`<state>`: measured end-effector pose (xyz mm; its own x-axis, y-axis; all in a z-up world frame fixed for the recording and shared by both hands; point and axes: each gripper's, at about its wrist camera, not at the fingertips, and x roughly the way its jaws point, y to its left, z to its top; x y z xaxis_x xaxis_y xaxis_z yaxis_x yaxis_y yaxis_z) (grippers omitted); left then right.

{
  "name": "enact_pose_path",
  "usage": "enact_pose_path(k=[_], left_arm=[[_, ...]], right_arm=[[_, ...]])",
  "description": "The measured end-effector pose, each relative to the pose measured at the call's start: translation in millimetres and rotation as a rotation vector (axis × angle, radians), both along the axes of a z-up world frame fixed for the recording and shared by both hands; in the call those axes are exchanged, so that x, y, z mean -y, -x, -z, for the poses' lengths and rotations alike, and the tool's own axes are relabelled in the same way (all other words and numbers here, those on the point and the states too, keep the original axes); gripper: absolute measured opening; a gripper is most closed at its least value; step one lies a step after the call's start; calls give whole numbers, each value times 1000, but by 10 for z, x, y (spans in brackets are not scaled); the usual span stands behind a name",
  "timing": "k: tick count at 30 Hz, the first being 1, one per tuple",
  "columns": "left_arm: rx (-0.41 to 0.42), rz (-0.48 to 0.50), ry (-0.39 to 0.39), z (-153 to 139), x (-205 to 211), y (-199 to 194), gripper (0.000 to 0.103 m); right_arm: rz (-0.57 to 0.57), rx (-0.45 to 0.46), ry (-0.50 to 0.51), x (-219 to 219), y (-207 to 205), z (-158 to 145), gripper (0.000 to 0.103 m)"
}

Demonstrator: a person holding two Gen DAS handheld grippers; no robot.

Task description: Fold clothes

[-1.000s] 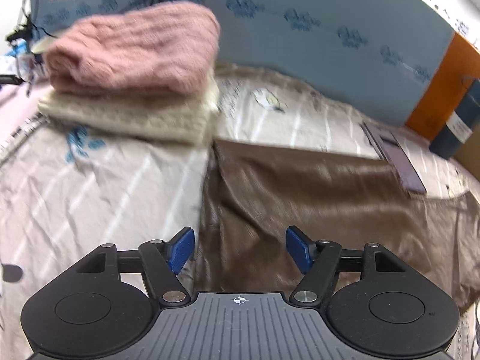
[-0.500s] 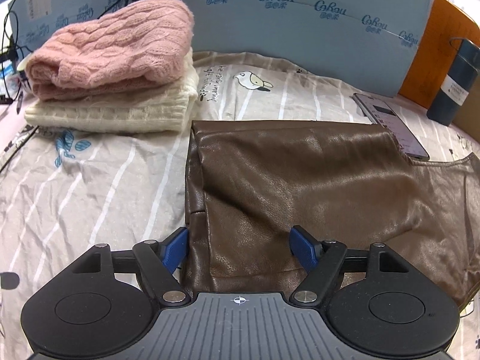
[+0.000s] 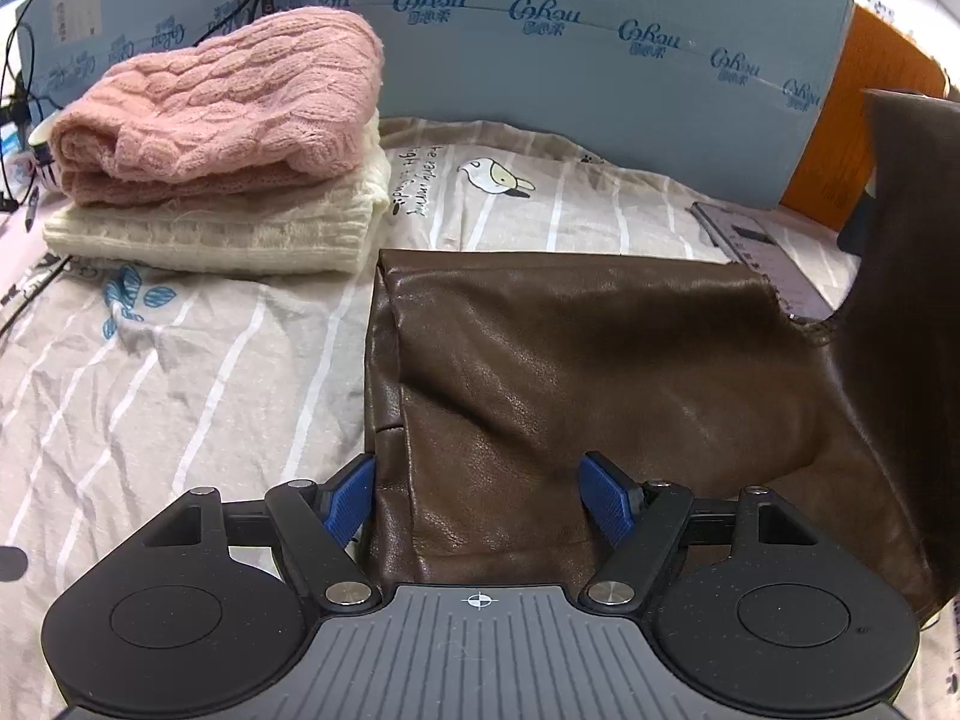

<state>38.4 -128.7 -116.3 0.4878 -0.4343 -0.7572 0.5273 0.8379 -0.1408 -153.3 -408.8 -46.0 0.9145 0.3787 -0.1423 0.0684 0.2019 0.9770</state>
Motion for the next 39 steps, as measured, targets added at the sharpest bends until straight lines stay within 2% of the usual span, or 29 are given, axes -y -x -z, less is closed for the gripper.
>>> enact_pose_path(k=[3, 9, 11, 12, 13, 16, 17, 18, 20, 22, 25, 27, 30, 34, 39], left_arm=[[-19, -54, 64, -70, -131, -25, 75], [-1, -145, 114, -227, -382, -13, 75], [-9, -169, 135, -252, -447, -13, 75], [-14, -179, 144, -261, -478, -17, 75], [-20, -189, 154, -268, -506, -23, 75], [-44, -217, 188, -274, -566, -37, 75], [-54, -222, 200, -271, -573, -39, 76], [-64, -227, 214, -268, -575, -40, 77], [-85, -235, 241, -262, -580, -43, 78], [-102, -238, 274, -273, -561, -20, 80], [-86, -205, 287, -319, -441, 62, 90], [-43, -175, 229, -339, -297, 152, 93], [20, -141, 143, -309, -142, 299, 95], [8, -241, 148, -224, -225, 360, 95], [-13, -361, 191, -131, -418, 326, 95]], right_arm=[[-138, -49, 51, -271, -320, 102, 12], [-358, -189, 207, -731, -737, 360, 13], [-421, -232, 277, -852, -813, 393, 22], [-456, -245, 308, -917, -827, 383, 32], [-494, -248, 329, -978, -839, 381, 48], [-572, -194, 376, -1027, -839, 214, 70], [-582, -162, 399, -1016, -814, 118, 74], [-575, -143, 423, -980, -765, 46, 80], [-524, -137, 480, -872, -725, -84, 84], [-453, -189, 530, -734, -671, -124, 84], [-346, -284, 563, -524, -609, -83, 84], [-300, -361, 580, -408, -591, -19, 84], [-291, -438, 586, -250, -542, 137, 84], [-305, -467, 542, -131, -561, 334, 83], [-352, -447, 503, -120, -711, 493, 83]])
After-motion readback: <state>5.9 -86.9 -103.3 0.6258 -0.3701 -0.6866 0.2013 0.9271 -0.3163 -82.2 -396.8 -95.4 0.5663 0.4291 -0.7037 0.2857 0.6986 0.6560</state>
